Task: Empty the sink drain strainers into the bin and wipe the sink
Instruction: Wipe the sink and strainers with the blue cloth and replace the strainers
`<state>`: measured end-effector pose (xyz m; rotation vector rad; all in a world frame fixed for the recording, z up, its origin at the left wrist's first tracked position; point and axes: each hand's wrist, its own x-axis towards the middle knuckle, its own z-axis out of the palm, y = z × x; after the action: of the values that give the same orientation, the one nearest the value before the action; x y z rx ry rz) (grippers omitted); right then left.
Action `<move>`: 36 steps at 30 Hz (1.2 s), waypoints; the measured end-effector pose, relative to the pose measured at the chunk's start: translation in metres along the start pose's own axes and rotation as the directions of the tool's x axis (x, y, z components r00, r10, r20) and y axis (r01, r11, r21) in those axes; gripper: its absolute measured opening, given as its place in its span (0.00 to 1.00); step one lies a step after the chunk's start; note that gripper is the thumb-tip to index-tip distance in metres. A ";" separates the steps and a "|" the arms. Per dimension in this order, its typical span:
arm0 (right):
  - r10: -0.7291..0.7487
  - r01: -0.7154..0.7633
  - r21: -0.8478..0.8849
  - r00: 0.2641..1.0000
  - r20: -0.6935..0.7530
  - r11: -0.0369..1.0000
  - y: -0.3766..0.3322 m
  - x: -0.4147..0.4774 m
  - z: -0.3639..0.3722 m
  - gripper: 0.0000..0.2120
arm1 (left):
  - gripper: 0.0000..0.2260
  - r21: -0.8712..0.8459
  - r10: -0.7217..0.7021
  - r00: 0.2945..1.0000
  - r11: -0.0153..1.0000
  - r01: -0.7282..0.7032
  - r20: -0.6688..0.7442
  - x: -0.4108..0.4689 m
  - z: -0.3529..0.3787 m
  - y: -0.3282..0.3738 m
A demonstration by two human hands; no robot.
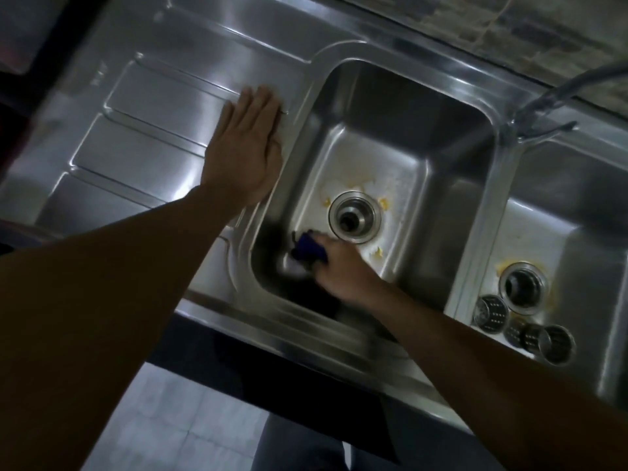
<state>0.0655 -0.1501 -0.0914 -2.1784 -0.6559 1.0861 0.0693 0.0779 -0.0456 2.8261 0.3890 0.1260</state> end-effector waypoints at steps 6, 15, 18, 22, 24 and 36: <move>-0.325 0.550 -0.674 0.835 0.445 0.493 0.055 0.035 0.037 0.30 | 0.25 0.040 -0.001 1.000 0.999 0.001 -0.010 0.007 0.006 -0.001; -0.453 0.280 -0.752 0.891 -0.028 0.596 0.066 0.086 0.028 0.29 | 0.25 0.071 -0.001 1.000 0.997 0.001 0.009 0.008 0.009 -0.005; -0.292 0.038 -0.674 0.919 -0.266 0.737 0.058 0.138 -0.018 0.29 | 0.25 0.057 -0.004 1.000 0.998 0.003 0.013 0.009 0.009 -0.005; -0.122 -0.158 -0.639 0.921 -0.371 0.753 0.069 0.182 -0.060 0.31 | 0.25 0.054 0.000 1.000 0.999 -0.001 0.009 0.011 0.010 -0.006; -0.107 -0.189 -0.578 0.892 -0.439 0.793 0.068 0.181 -0.046 0.30 | 0.25 0.063 -0.002 1.000 0.998 0.003 0.000 0.011 0.012 -0.006; -0.213 -0.074 -0.607 0.897 -0.387 0.791 0.065 0.158 -0.028 0.30 | 0.25 0.092 0.011 1.000 0.996 -0.012 0.006 0.010 0.013 -0.008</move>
<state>0.1847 -0.0997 -0.2067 -2.7901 -0.9595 0.3047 0.0789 0.0848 -0.0599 2.9193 0.3867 0.1051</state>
